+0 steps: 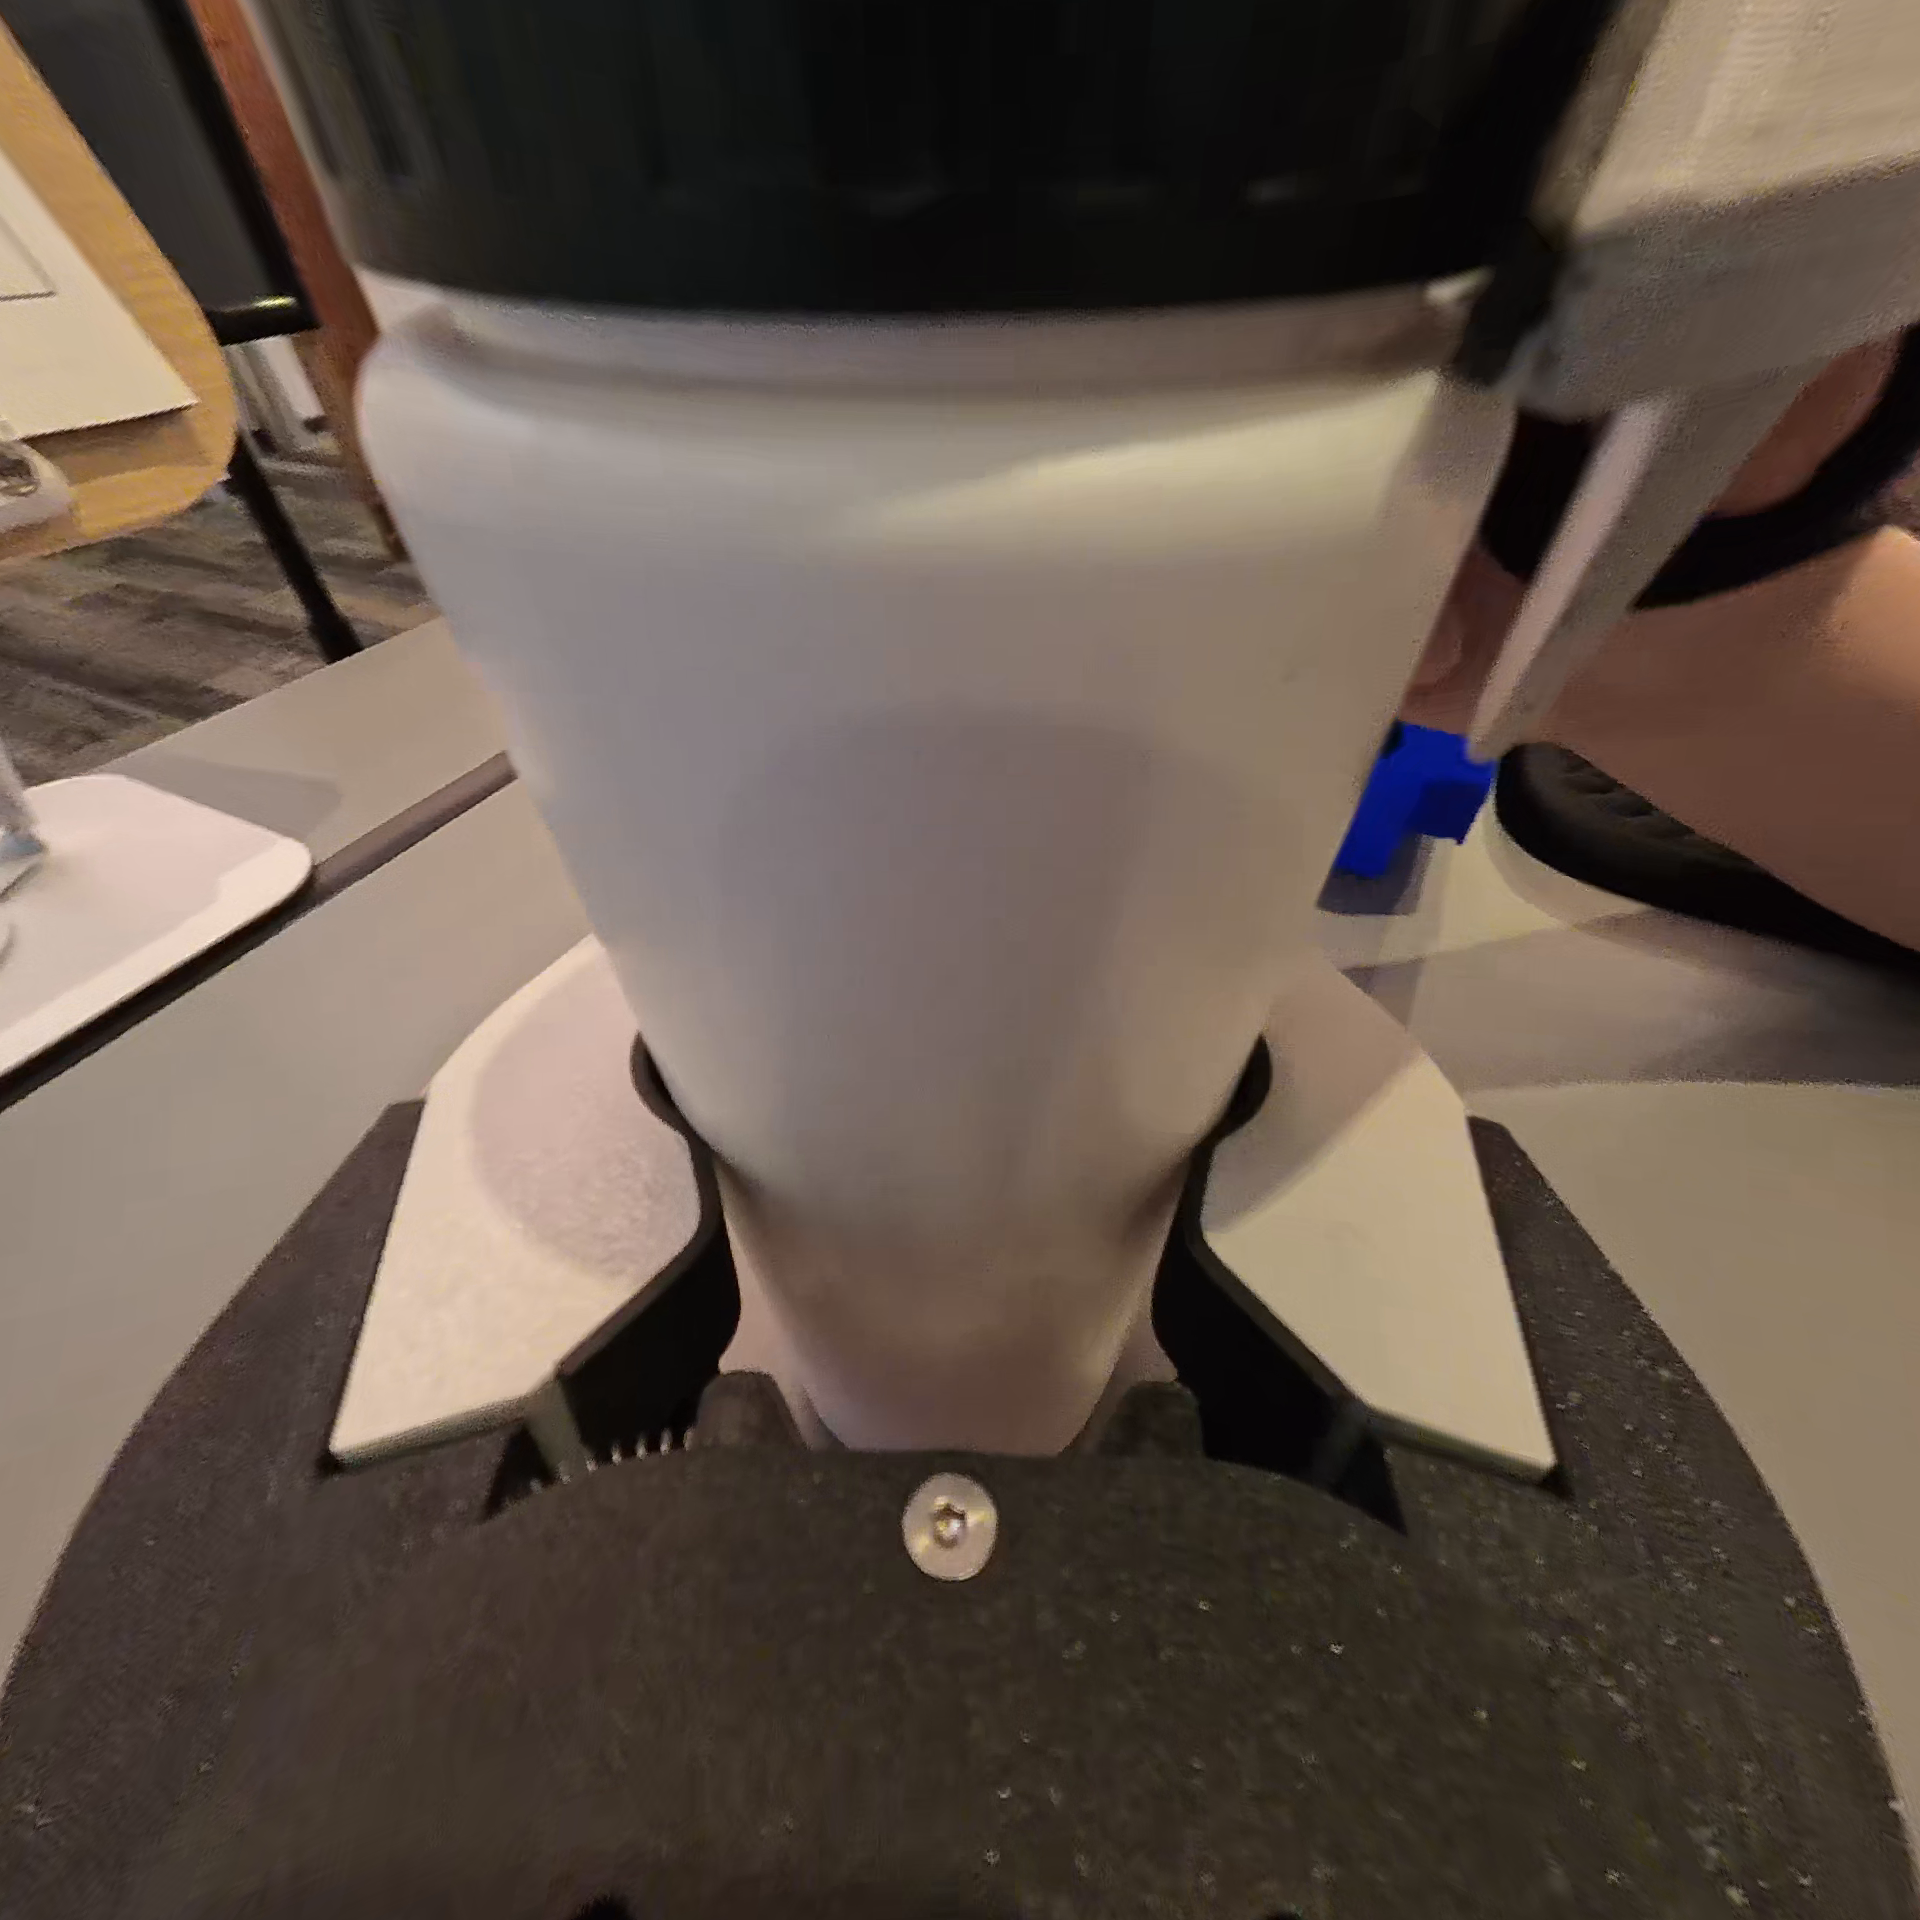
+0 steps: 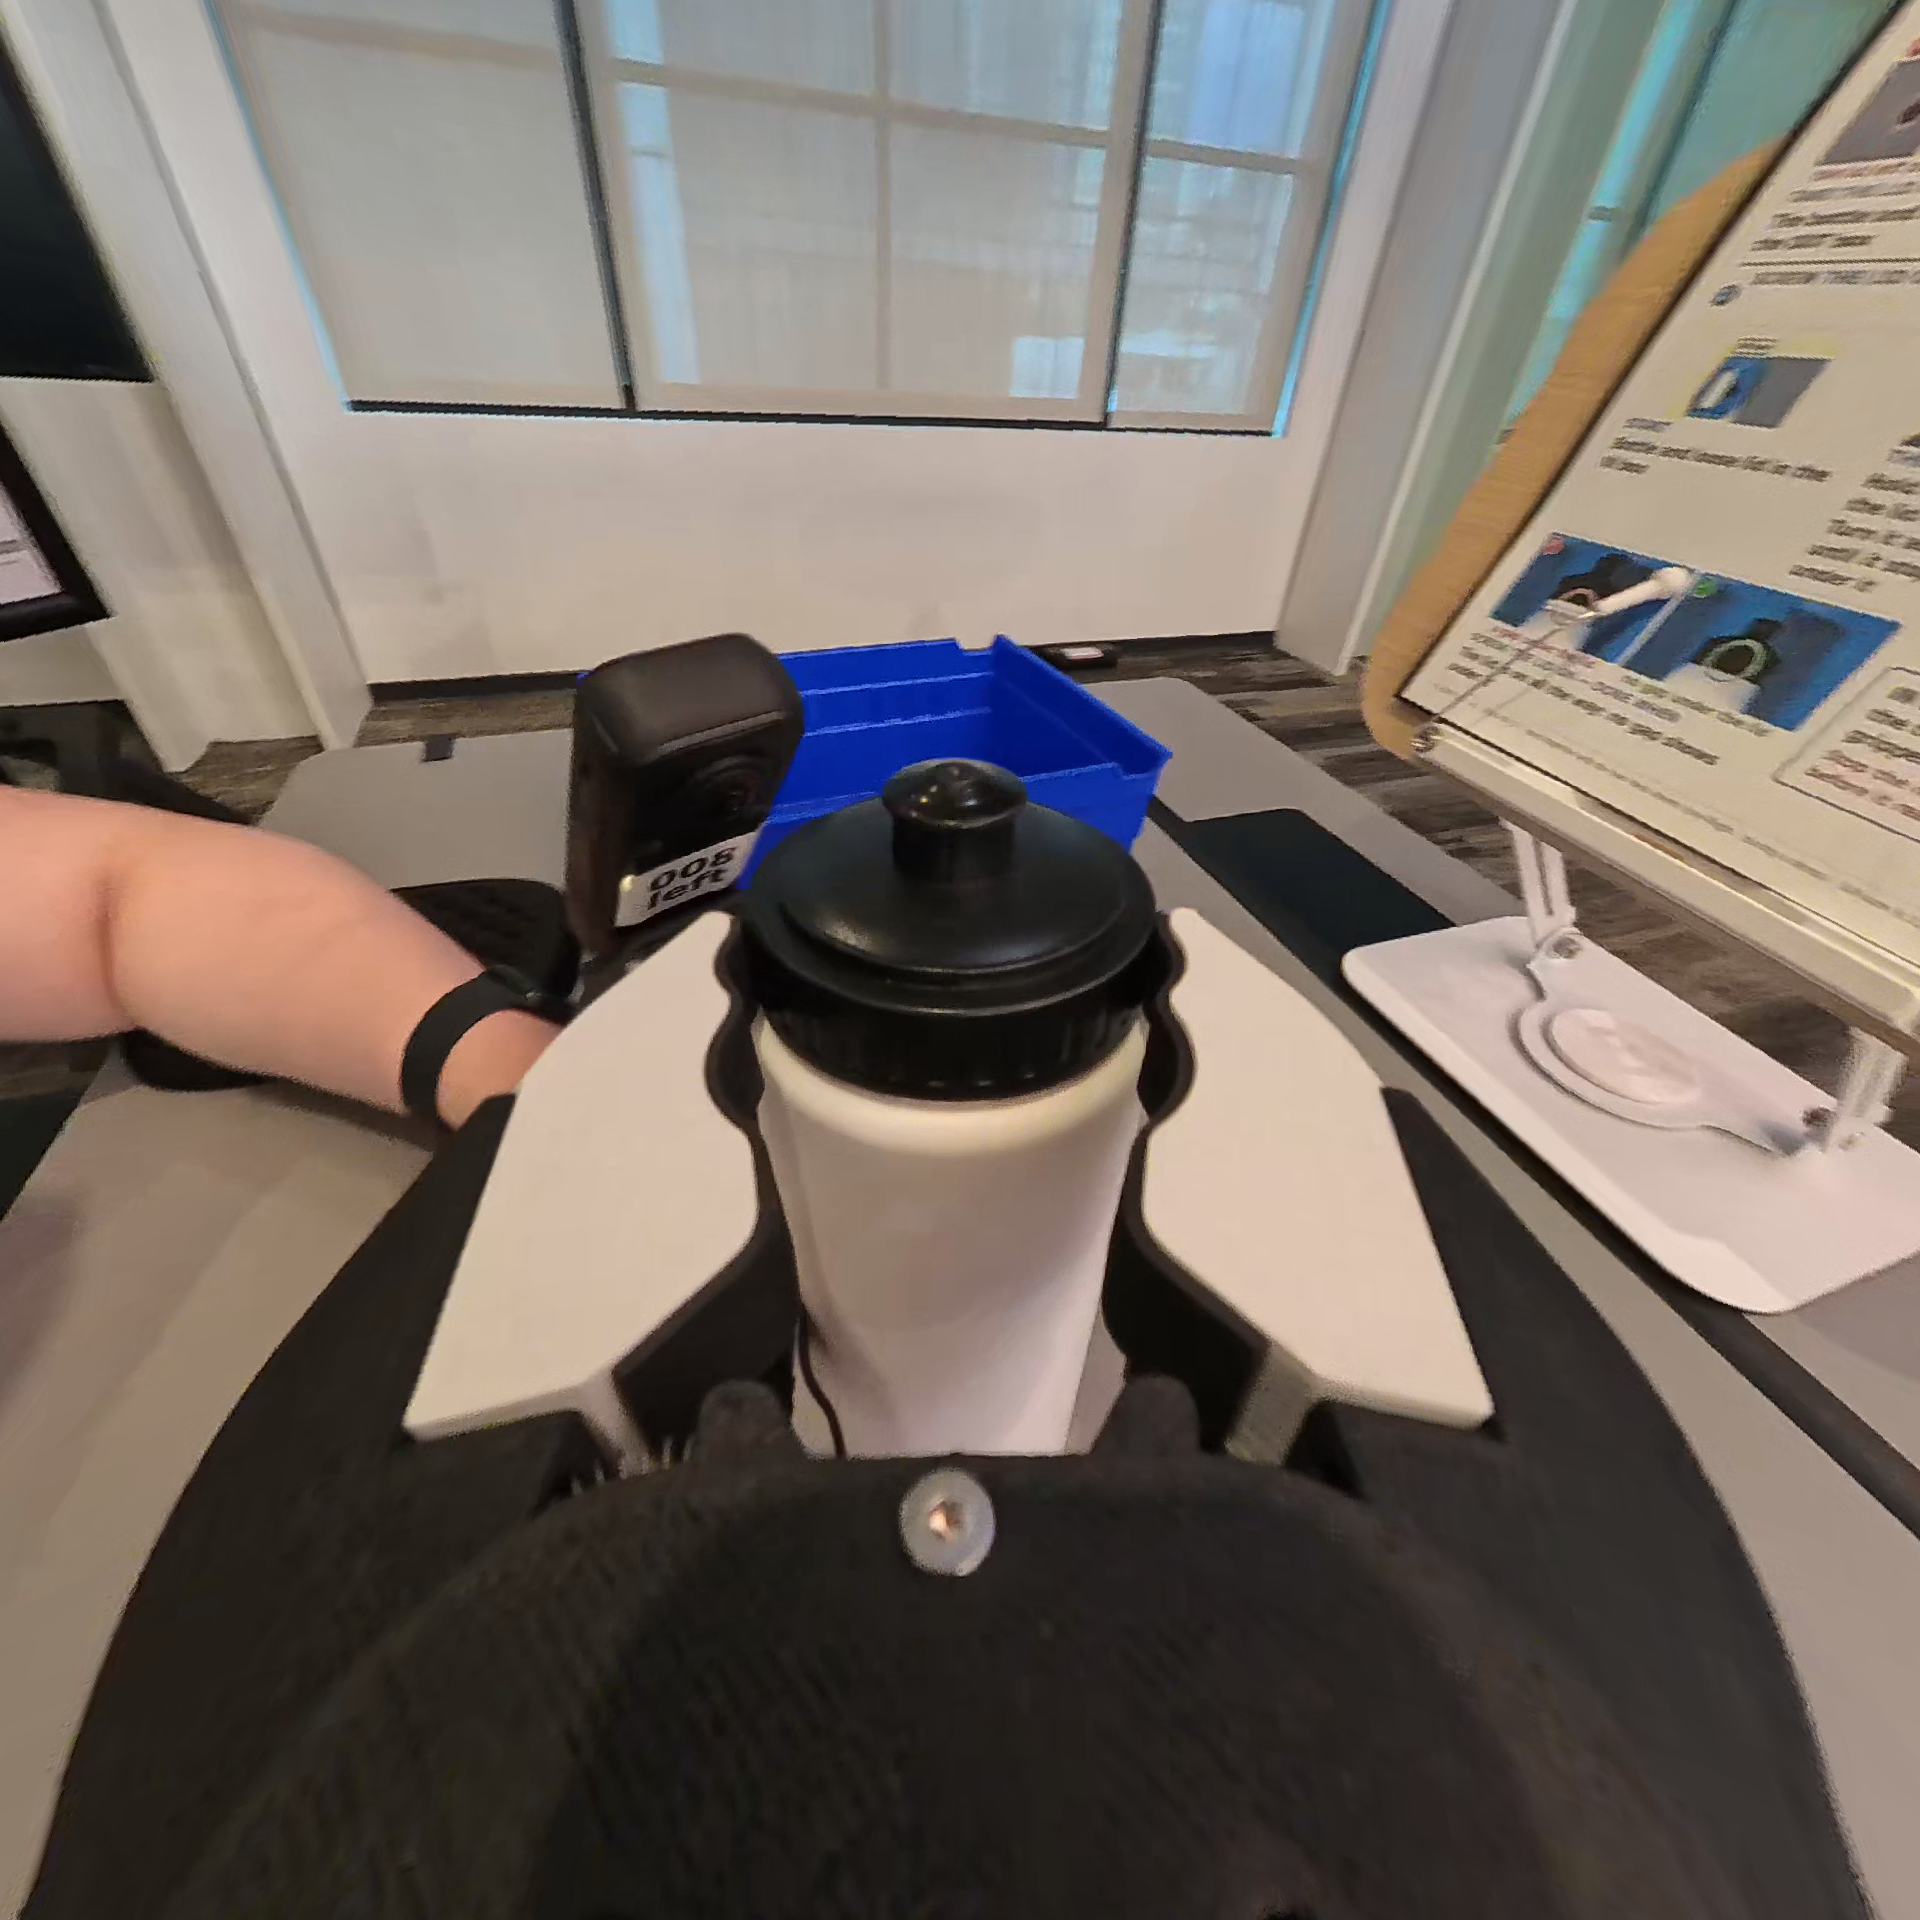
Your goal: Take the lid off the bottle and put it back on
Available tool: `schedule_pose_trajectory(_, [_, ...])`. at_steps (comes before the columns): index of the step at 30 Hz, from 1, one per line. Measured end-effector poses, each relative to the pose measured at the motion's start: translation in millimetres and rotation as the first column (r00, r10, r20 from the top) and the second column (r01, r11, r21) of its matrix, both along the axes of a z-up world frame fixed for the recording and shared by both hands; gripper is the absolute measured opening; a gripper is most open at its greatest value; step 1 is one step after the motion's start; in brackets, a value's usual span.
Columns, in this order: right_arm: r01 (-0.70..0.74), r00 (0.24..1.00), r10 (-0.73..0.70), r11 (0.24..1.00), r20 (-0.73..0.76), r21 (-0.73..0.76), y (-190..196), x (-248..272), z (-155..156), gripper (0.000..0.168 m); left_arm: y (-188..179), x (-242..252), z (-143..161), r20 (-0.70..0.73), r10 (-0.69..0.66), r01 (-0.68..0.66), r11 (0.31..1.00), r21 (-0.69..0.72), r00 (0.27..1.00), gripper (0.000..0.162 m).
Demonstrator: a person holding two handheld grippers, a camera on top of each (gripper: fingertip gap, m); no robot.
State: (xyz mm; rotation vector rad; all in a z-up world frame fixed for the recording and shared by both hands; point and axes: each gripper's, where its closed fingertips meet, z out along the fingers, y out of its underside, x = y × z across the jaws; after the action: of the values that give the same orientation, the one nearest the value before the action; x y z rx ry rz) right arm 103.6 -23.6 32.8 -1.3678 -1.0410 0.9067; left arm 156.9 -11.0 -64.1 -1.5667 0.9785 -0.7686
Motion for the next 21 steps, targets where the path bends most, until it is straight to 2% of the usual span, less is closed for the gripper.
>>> schedule_pose_trajectory(7, [0.313, 0.949, -0.313, 0.95, -0.039, 0.0, 15.3, -0.3, 0.3, 0.074, 17.3, -9.4, -1.8, -0.032, 0.15, -0.15, 0.989, -0.002, 0.988, 0.102])
schedule_pose_trajectory(9, [0.345, 0.938, -0.344, 0.939, -0.051, 0.011, 15.7, 0.1, 0.8, 0.074, 17.4, -8.6, -1.6, -0.028, 0.14, -0.14, 0.99, 0.0, 0.99, 0.102])
schedule_pose_trajectory(11, [0.302, 0.953, -0.301, 0.953, -0.042, 0.031, 13.7, -2.1, 2.0, 0.074, 16.5, -8.7, -1.1, -0.02, 0.126, -0.126, 0.992, -0.001, 0.992, 0.102])
schedule_pose_trajectory(14, [0.11, 0.994, -0.109, 0.994, -0.021, 0.027, 5.2, -6.5, 3.4, 0.082, 10.3, -7.0, -0.8, -0.012, 0.069, -0.069, 0.998, 0.0, 0.998, 0.101])
schedule_pose_trajectory(17, [-0.085, 0.996, 0.083, 0.995, -0.03, -0.044, -7.0, -3.9, 2.9, 0.085, -5.0, 2.8, 0.0, 0.015, -0.046, 0.046, 0.999, -0.005, 0.999, 0.101])
schedule_pose_trajectory(19, [-0.122, 0.992, 0.121, 0.991, -0.032, -0.049, -8.6, 0.5, 3.1, 0.078, -11.3, 6.8, -0.1, 0.011, -0.083, 0.083, 0.997, 0.007, 0.996, 0.102])
schedule_pose_trajectory(21, [-0.087, 0.996, 0.085, 0.995, -0.031, -0.046, -5.2, 0.4, 3.1, 0.077, -8.5, 6.9, -0.6, 0.006, -0.059, 0.059, 0.998, -0.008, 0.998, 0.102])
